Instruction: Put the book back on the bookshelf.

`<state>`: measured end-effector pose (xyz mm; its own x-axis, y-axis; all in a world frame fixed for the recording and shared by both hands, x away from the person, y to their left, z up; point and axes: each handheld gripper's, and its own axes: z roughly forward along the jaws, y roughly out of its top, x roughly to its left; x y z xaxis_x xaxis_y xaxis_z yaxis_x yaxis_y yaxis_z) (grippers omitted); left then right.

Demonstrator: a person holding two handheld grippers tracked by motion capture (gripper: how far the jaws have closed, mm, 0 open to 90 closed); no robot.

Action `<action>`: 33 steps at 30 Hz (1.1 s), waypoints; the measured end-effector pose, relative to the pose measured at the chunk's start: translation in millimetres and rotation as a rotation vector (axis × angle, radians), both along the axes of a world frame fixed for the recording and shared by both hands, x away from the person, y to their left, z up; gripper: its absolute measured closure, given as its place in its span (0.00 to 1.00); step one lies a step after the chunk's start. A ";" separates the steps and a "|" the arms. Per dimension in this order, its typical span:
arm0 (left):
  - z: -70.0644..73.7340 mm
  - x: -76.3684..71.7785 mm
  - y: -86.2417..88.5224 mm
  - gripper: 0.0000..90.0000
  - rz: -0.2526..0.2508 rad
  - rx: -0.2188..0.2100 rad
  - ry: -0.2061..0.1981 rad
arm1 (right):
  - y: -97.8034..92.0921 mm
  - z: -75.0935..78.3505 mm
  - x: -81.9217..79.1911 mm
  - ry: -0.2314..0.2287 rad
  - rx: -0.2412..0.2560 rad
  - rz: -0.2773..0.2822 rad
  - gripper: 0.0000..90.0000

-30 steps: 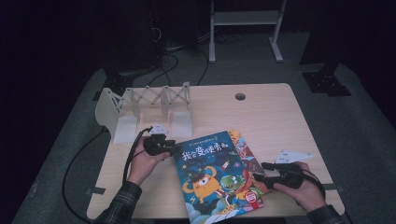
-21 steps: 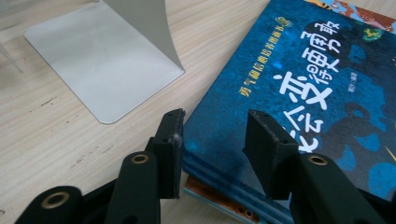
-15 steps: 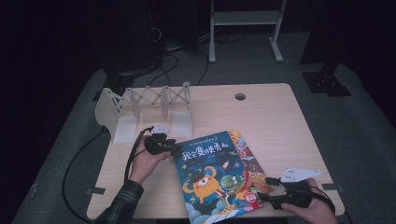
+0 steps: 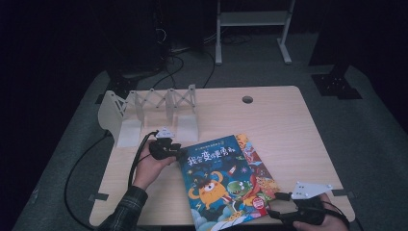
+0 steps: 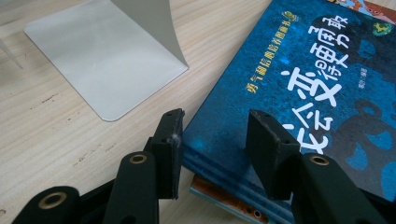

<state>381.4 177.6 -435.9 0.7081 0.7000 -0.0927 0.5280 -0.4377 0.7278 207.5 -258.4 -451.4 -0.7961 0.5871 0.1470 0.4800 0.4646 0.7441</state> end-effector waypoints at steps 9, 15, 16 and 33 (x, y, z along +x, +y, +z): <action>0.0 -1.8 1.4 0.61 -0.001 0.006 -0.001 | 3.9 -1.4 3.7 0.003 -0.036 0.012 0.37; 0.4 -3.6 4.8 0.60 -0.002 -0.003 0.009 | 0.8 1.1 10.1 0.003 -0.048 -0.002 0.40; 0.3 -4.0 5.2 0.60 -0.002 -0.004 0.009 | 0.8 1.1 10.1 0.003 -0.048 -0.002 0.40; 0.6 -7.3 18.0 0.51 -0.025 -0.024 0.017 | -10.2 1.3 41.7 -0.067 -0.082 -0.097 0.38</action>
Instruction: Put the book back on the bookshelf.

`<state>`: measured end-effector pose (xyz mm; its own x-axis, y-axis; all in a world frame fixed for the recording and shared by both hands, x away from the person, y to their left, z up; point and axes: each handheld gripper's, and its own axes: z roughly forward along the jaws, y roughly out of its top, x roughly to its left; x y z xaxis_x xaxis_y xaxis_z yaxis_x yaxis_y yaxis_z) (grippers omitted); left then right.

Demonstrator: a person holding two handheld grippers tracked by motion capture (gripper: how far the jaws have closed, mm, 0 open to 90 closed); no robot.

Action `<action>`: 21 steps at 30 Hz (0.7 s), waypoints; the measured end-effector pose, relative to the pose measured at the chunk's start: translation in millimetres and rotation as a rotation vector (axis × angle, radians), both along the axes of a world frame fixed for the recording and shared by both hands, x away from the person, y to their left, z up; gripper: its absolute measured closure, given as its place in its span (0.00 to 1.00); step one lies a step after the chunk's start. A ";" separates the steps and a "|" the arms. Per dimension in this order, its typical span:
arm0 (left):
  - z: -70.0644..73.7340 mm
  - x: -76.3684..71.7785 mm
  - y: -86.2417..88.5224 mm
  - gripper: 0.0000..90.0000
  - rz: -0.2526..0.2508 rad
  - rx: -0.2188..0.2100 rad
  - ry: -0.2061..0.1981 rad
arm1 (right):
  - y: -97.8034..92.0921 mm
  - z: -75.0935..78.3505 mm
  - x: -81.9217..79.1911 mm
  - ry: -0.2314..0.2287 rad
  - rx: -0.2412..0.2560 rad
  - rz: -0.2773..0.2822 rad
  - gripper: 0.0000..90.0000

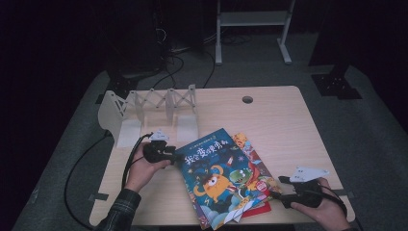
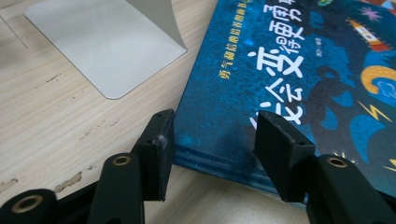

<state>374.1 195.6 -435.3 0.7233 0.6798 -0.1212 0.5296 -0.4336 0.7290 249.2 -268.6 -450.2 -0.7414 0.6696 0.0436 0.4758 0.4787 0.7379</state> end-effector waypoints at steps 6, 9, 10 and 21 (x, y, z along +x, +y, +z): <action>-1.7 -3.2 2.4 0.54 -0.017 -0.023 0.007 | -2.0 -1.1 4.4 0.005 0.002 -0.002 0.38; -1.7 -5.1 3.0 0.57 -0.033 -0.035 0.010 | -1.9 -0.8 5.1 0.011 0.004 0.001 0.37; -1.3 -4.2 3.5 0.57 -0.032 -0.041 0.015 | -2.3 -0.9 5.6 0.013 0.005 0.002 0.37; -4.3 19.4 3.7 0.64 0.000 -0.081 0.024 | -3.4 -1.7 6.5 0.016 0.012 0.010 0.37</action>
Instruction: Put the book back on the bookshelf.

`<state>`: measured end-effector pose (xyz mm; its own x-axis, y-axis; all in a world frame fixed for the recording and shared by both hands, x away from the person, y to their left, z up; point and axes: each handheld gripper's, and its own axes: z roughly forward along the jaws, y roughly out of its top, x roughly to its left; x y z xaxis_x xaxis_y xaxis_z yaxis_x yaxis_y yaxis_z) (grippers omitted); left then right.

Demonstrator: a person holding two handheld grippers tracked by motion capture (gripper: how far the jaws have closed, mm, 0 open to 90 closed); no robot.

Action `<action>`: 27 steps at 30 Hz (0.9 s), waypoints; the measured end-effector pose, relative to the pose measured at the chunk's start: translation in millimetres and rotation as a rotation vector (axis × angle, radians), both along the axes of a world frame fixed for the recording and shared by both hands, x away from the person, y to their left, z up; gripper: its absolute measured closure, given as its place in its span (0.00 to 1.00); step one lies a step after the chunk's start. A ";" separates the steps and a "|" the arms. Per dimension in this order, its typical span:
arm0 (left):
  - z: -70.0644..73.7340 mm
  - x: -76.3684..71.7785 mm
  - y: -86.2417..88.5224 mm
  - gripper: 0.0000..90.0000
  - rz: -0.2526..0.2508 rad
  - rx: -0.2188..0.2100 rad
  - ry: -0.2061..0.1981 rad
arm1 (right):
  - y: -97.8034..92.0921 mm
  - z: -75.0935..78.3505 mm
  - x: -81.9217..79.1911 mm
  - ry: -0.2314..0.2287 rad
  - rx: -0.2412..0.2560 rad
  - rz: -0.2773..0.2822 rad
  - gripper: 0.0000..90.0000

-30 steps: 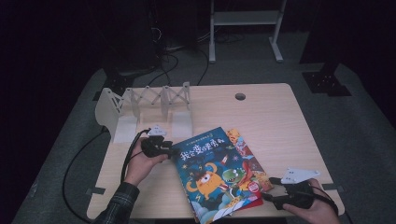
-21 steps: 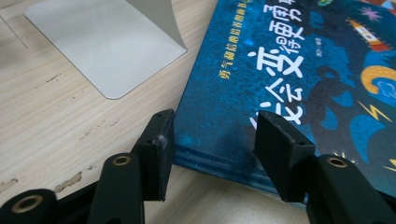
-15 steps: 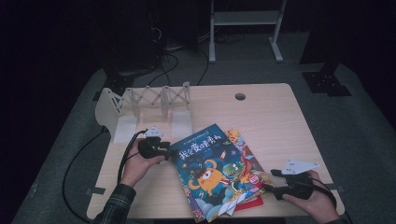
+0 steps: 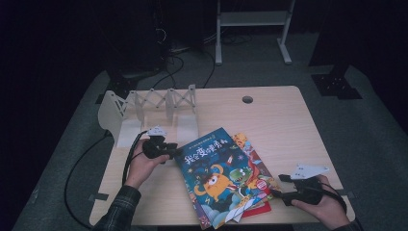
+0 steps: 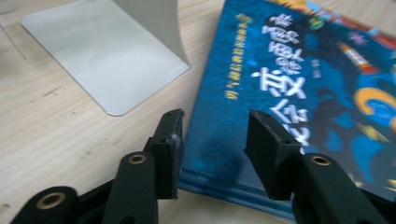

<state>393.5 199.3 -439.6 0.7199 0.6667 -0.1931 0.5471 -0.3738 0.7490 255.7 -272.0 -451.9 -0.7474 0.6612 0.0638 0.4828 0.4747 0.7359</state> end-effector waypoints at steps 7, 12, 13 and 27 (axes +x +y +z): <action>-1.9 5.0 -5.0 0.71 -0.009 0.018 0.019 | -0.6 -0.7 -0.7 -0.001 -0.002 -0.001 0.38; 0.8 -0.6 -4.1 0.74 -0.031 0.029 0.040 | -3.5 -0.8 -0.2 -0.004 -0.004 -0.016 0.39; 1.1 -2.9 -4.6 0.74 -0.034 0.032 0.040 | -3.7 -0.8 -0.1 -0.004 -0.004 -0.017 0.39; 5.3 -36.3 2.4 0.74 -0.076 0.062 0.050 | -11.7 -1.7 18.3 -0.007 0.001 -0.053 0.41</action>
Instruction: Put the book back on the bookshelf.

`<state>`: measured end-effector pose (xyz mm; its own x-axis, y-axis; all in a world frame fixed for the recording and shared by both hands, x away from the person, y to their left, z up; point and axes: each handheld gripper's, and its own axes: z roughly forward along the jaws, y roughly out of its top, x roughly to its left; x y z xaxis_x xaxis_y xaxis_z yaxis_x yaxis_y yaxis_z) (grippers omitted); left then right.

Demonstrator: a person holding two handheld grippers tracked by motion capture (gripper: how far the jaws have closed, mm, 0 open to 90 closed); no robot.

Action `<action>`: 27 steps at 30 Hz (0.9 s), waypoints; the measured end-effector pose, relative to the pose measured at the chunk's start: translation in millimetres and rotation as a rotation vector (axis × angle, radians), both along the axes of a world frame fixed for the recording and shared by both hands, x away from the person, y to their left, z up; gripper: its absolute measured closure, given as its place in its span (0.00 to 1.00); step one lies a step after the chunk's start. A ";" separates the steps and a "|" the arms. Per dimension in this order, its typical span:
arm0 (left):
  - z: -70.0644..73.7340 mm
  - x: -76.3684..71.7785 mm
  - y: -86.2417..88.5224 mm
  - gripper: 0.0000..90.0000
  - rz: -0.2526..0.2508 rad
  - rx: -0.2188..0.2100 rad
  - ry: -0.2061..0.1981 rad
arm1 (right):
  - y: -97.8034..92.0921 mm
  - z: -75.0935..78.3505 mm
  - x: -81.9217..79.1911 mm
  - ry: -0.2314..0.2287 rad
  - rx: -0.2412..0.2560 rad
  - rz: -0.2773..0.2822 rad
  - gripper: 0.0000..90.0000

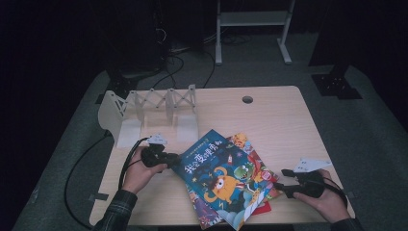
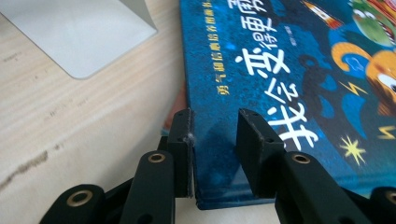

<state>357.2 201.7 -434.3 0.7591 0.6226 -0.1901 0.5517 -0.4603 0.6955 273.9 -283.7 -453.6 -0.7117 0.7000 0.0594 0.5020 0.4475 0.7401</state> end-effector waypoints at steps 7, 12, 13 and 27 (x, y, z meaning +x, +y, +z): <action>0.9 -15.3 2.1 0.72 -0.016 0.007 0.005 | -2.4 0.0 12.7 -0.006 -0.004 -0.023 0.45; 2.0 -24.0 4.7 0.72 -0.038 0.006 0.028 | -3.6 0.0 22.4 -0.013 -0.009 -0.045 0.47; 1.8 -25.3 5.2 0.72 -0.039 -0.003 0.038 | -3.6 -0.1 24.8 -0.012 -0.006 -0.051 0.47; 6.3 -9.2 10.2 0.50 0.058 -0.031 -0.037 | 11.6 1.9 51.6 -0.034 -0.020 -0.077 0.48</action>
<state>348.0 211.9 -428.0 0.7288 0.6598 -0.1829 0.5506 -0.4061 0.7293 325.5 -272.1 -451.7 -0.6572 0.7534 0.0218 0.5103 0.4235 0.7485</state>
